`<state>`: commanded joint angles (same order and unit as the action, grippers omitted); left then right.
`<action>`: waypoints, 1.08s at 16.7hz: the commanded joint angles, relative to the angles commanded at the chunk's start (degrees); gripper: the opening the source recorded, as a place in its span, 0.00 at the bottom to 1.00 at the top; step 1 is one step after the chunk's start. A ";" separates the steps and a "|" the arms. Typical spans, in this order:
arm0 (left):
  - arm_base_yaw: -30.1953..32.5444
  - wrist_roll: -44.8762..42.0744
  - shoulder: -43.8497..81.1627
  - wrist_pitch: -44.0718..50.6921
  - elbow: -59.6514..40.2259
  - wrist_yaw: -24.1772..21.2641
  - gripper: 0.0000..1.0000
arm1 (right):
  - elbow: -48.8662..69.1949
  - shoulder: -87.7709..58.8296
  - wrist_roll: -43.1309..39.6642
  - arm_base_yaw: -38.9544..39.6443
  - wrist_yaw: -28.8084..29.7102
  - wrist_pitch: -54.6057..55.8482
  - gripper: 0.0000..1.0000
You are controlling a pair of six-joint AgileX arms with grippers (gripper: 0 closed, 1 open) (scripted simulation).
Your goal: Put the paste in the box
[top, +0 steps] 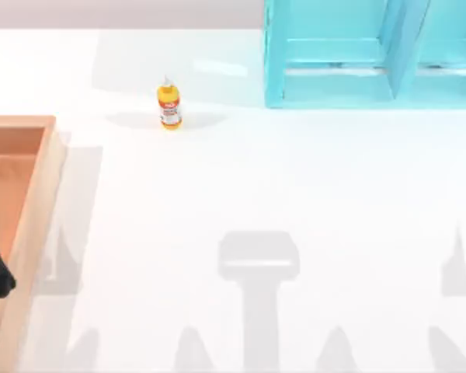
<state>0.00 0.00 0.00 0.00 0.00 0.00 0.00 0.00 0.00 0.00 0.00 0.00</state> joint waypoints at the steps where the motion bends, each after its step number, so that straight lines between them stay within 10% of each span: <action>1: 0.00 0.00 0.00 0.00 0.00 0.00 1.00 | 0.00 0.00 0.00 0.00 0.00 0.00 1.00; 9: 4.77 -0.06 16.39 -13.74 -7.26 3.42 1.00 | 0.00 0.00 0.00 0.00 0.00 0.00 1.00; 18: 17.02 -0.31 71.75 -50.83 -25.97 14.51 1.00 | 0.00 0.00 0.00 0.00 0.00 0.00 1.00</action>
<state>17.02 -0.31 71.75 -50.83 -25.97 14.51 0.00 0.00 0.00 0.00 0.00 0.00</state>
